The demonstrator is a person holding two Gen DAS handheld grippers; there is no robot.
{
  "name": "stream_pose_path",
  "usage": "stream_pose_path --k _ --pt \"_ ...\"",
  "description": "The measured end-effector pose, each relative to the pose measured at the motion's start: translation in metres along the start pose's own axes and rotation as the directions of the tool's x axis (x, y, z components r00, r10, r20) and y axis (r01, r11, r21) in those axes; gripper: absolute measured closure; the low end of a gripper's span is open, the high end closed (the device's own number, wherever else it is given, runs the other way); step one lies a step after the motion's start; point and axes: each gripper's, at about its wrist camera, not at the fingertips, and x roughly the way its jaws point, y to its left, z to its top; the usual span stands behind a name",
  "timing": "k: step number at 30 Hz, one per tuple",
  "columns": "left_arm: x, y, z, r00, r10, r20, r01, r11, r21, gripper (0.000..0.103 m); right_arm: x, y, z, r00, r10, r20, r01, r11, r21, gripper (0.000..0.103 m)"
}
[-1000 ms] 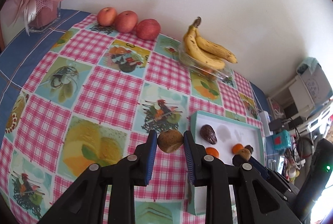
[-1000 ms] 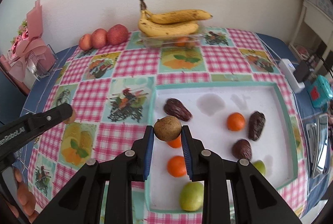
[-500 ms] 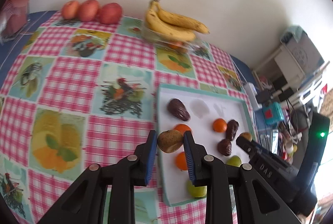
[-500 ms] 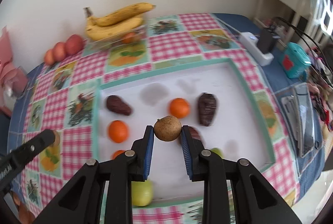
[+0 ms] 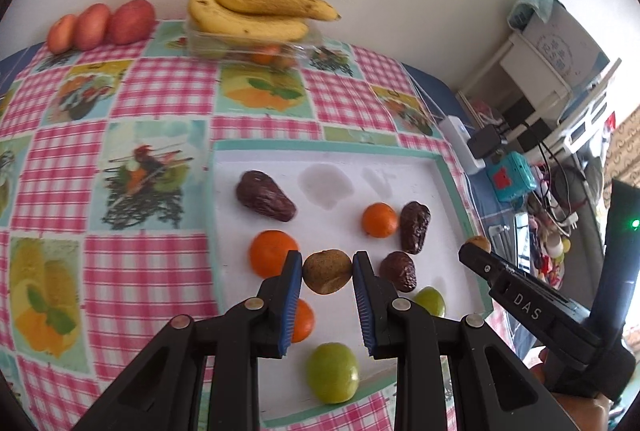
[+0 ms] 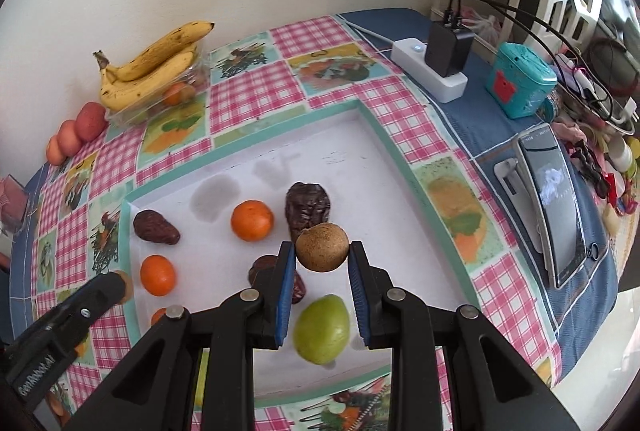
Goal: Organize fruits
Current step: 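Carry both kiwis over the tray with both tools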
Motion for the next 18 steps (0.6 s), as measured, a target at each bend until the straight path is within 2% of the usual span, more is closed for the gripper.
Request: stream_pose_path --k 6,18 --pt "0.018 -0.017 -0.001 1.0 -0.004 -0.013 0.005 0.999 0.053 0.075 0.006 -0.012 0.002 1.0 -0.004 -0.011 0.005 1.0 0.022 0.075" --pt "0.059 -0.016 -0.01 0.996 0.01 -0.093 -0.005 0.999 0.049 0.075 0.024 -0.025 0.004 0.999 -0.01 -0.044 0.012 0.998 0.055 0.075"
